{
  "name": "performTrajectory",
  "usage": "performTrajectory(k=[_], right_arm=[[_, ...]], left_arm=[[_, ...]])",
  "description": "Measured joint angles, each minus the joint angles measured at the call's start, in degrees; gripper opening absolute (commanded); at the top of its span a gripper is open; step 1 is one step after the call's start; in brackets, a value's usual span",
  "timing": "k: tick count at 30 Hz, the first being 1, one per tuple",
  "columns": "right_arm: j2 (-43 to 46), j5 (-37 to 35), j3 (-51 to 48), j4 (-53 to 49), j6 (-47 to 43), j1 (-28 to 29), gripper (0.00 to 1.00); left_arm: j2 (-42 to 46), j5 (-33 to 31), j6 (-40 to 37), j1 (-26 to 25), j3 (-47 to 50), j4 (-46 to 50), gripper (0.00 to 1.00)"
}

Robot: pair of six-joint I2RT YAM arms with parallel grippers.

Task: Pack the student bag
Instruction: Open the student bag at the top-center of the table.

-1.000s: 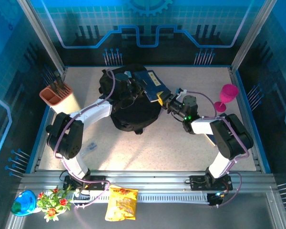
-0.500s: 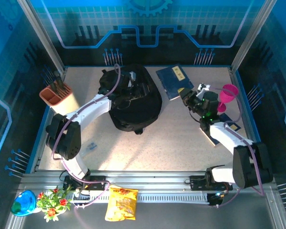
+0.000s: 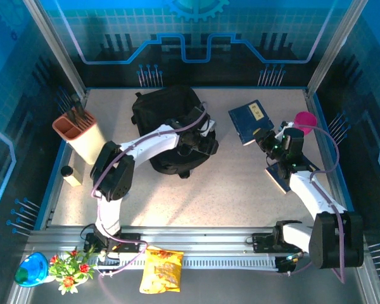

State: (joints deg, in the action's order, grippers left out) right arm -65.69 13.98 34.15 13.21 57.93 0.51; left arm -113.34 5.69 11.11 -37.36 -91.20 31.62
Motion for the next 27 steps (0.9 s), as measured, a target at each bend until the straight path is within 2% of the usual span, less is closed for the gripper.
performTrajectory(k=[7,19,27], right_arm=[[0.02,0.39,-0.2,-0.39,-0.2,-0.42,0.05],[0.11,1.44,-1.11,-0.33,-0.15,-0.59,0.05],[0.11,1.44,-1.22,-0.33,-0.15,-0.61,0.05]], left_arm=[[-5.7,-2.62,-6.21,0.07,-8.13,9.44,0.53],[-8.76,-3.52,-10.08,0.07,-13.7,17.62,0.23],[-8.76,0.07,-9.99,0.46,-15.17,19.17,0.14]])
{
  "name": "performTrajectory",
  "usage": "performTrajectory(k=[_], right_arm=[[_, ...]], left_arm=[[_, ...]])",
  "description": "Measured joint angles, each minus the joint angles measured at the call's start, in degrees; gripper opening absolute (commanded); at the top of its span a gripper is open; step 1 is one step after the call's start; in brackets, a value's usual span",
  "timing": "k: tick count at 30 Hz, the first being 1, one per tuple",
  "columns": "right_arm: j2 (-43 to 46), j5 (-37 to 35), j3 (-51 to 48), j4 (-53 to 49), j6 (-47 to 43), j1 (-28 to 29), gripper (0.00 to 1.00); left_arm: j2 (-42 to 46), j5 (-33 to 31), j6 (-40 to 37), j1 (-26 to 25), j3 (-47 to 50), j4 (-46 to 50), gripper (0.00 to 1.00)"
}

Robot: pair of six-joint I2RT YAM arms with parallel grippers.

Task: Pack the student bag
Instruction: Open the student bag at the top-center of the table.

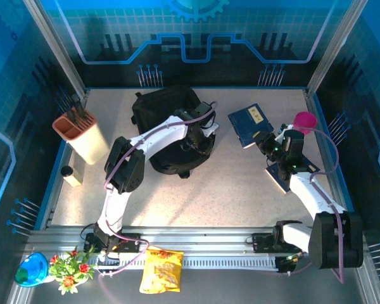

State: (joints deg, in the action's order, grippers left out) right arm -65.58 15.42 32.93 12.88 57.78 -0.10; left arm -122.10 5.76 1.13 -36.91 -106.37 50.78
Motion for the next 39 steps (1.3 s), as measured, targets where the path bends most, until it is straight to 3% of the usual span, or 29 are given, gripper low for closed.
performTrajectory(k=[6,10,19,27,39], right_arm=[[0.0,0.0,0.0,-0.02,0.0,0.0,0.05],[0.02,-0.02,0.0,-0.02,-0.02,-0.13,0.05],[0.02,0.02,0.0,-0.02,0.04,-0.37,0.05],[0.2,0.02,0.0,-0.02,0.24,-0.72,0.05],[0.24,0.04,-0.02,-0.02,0.22,-0.74,0.05]], left_arm=[[0.0,1.64,0.02,0.57,-0.22,-0.02,0.11],[0.0,1.62,0.04,0.66,-0.22,0.0,0.24],[-1.9,1.64,0.26,0.63,-1.29,0.44,0.29],[-3.87,2.1,0.44,0.76,-2.27,1.09,0.18],[-3.87,10.58,3.89,3.69,-2.82,0.72,0.07]])
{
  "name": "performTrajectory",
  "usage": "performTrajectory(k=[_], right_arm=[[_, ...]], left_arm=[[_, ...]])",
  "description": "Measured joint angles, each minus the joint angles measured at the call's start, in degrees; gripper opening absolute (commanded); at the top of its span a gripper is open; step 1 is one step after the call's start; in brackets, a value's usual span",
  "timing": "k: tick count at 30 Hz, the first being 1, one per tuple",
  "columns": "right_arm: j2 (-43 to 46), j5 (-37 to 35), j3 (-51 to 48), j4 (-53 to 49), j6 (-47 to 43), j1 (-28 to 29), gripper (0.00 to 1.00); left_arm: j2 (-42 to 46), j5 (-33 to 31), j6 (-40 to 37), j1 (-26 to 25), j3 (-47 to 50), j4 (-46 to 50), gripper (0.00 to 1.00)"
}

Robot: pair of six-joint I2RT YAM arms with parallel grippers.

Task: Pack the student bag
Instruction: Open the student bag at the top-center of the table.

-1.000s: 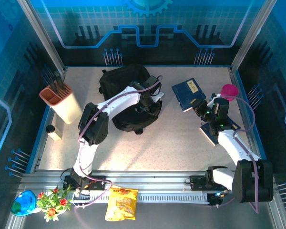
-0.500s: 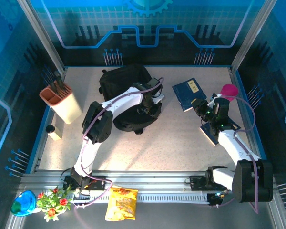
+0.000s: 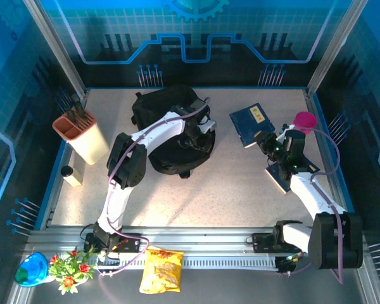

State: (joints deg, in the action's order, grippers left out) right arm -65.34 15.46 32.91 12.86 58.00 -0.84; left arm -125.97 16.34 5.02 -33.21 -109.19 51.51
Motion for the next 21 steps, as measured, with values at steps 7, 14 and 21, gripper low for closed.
performTrajectory(k=[7,14,21], right_arm=[[0.24,0.0,0.0,-0.39,-0.17,0.0,0.05],[2.51,1.01,0.0,-2.45,-1.75,0.0,0.05],[2.78,1.2,-0.46,-2.86,-1.7,3.91,0.05]], left_arm=[[1.33,3.04,2.16,1.97,0.42,-1.44,0.03],[10.62,0.72,4.13,4.68,3.28,-6.73,0.03],[17.97,-3.56,8.48,6.14,6.49,-18.73,0.02]])
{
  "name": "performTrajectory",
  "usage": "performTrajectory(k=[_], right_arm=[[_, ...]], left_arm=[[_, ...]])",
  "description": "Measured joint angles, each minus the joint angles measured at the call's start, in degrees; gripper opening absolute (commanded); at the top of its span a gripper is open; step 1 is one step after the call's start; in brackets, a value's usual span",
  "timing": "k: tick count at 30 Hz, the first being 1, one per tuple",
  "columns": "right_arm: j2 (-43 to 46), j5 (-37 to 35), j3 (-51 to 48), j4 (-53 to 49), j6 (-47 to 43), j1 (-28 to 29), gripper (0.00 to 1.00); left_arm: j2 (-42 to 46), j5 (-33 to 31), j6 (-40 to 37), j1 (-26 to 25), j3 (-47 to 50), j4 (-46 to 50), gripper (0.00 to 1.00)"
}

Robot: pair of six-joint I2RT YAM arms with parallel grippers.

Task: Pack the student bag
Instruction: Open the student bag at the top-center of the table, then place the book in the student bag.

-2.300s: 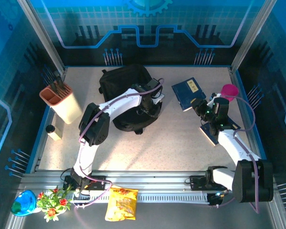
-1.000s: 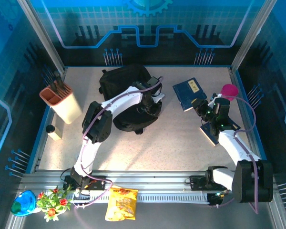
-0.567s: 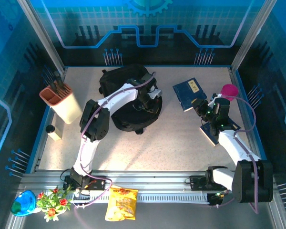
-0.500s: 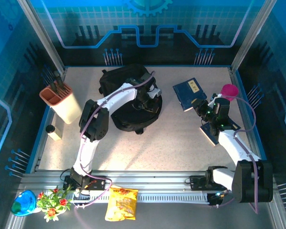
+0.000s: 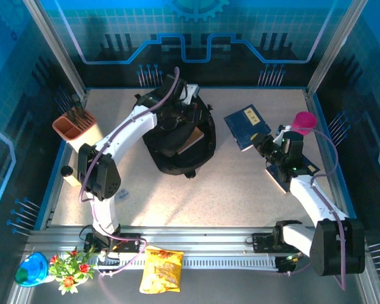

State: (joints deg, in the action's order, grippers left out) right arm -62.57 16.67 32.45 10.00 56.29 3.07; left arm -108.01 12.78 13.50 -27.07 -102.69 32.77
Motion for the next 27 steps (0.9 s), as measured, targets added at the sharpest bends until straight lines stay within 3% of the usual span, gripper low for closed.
performTrajectory(k=[6,11,17,27], right_arm=[[-0.52,-2.25,0.0,-0.61,0.68,10.71,0.05],[-5.97,-3.91,0.31,-0.61,2.16,17.75,0.05],[-16.96,-4.31,5.75,-0.37,3.76,21.86,0.04],[-34.69,-4.79,23.67,0.92,7.72,25.81,0.06]], left_arm=[[0.13,-1.88,3.69,-0.09,2.71,-7.65,0.01],[0.13,-1.86,4.66,-0.09,2.86,-10.51,0.01],[0.15,-1.6,4.66,-0.09,3.56,-11.5,0.01],[1.11,-1.25,5.11,-0.09,3.89,-11.15,0.01]])
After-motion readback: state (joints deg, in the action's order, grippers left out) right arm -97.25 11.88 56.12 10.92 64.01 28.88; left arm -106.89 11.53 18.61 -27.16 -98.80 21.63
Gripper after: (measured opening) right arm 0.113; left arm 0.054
